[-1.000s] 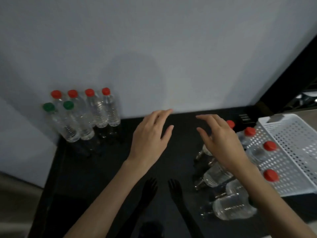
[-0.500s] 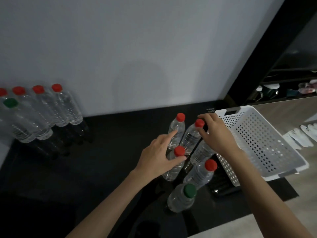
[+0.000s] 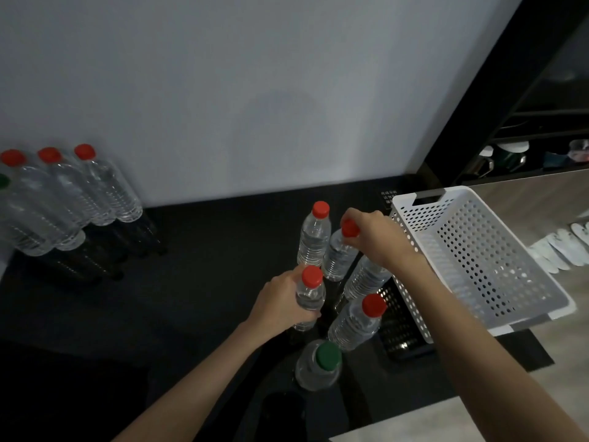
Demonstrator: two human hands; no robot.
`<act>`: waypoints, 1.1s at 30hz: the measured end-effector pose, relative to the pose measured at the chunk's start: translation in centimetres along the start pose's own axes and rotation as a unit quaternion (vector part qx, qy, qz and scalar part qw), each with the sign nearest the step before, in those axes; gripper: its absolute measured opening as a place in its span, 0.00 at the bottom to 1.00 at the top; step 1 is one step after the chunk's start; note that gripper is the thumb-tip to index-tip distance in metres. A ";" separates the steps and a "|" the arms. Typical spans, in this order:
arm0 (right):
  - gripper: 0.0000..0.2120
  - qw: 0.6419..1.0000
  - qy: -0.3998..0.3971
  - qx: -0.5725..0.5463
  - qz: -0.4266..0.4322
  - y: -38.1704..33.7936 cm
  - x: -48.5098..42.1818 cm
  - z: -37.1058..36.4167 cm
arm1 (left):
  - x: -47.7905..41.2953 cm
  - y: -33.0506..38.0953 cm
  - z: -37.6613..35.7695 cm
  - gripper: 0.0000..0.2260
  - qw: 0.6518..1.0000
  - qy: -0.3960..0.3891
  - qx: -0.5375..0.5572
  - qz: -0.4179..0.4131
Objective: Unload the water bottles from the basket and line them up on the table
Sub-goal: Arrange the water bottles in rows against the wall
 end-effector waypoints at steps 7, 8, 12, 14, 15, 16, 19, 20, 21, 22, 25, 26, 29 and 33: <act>0.17 0.996 -0.043 0.005 0.082 -2.1 0.8 -0.3 | 0.9 -0.8 2.2 0.26 0.994 0.078 0.069 0.029; 0.17 0.994 -0.049 0.002 0.100 -2.7 0.9 -0.3 | 1.1 -1.0 2.8 0.27 0.994 0.084 0.063 0.035; 0.16 0.983 -0.061 -0.032 0.170 -6.0 0.9 -0.2 | 2.4 -2.1 6.3 0.29 0.988 0.139 0.030 0.065; 0.15 0.976 -0.063 -0.031 0.205 -8.0 0.5 -0.3 | 3.3 -2.7 8.2 0.30 0.983 0.168 0.022 0.077; 0.15 0.973 -0.059 -0.028 0.223 -9.1 0.2 -0.5 | 3.9 -3.0 9.1 0.30 0.980 0.179 0.021 0.082; 0.14 0.969 -0.054 -0.031 0.238 -10.2 0.0 -0.8 | 4.5 -3.5 9.9 0.30 0.978 0.190 0.019 0.089; 0.13 0.964 -0.067 -0.056 0.251 -13.4 -0.8 -1.5 | 6.6 -5.0 12.3 0.31 0.968 0.227 0.013 0.108; 0.13 0.962 -0.071 -0.068 0.256 -14.4 -1.1 -1.6 | 7.2 -5.5 13.0 0.32 0.965 0.236 0.010 0.113; 0.13 0.959 -0.074 -0.080 0.260 -15.3 -1.4 -1.8 | 7.9 -6.0 13.7 0.32 0.962 0.246 0.009 0.119; 0.12 0.956 -0.075 -0.095 0.268 -16.3 -1.6 -2.1 | 8.5 -6.5 14.4 0.33 0.959 0.255 0.008 0.123; 0.10 0.938 -0.089 -0.133 0.308 -19.2 -2.0 -2.9 | 10.3 -8.2 16.1 0.34 0.952 0.273 0.006 0.139; 0.10 0.931 -0.095 -0.142 0.322 -20.2 -2.1 -3.1 | 10.7 -8.7 16.7 0.34 0.950 0.276 0.007 0.143; 0.10 0.917 -0.113 -0.170 0.343 -22.5 -2.5 -3.6 | 12.0 -10.3 17.9 0.34 0.949 0.278 0.008 0.150; 0.13 0.911 -0.128 -0.212 0.329 -23.7 -3.3 -4.0 | 13.0 -11.6 19.1 0.34 0.948 0.274 0.015 0.160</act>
Point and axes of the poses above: each hand's wrist, its own x-axis away from the middle knuckle, its own z-axis out of the back of the hand, y = z × x, the point moved 1 cm from there along -x, towards the middle knuckle, and after that the axes turned 8 degrees about x, right-handed, at the moved point
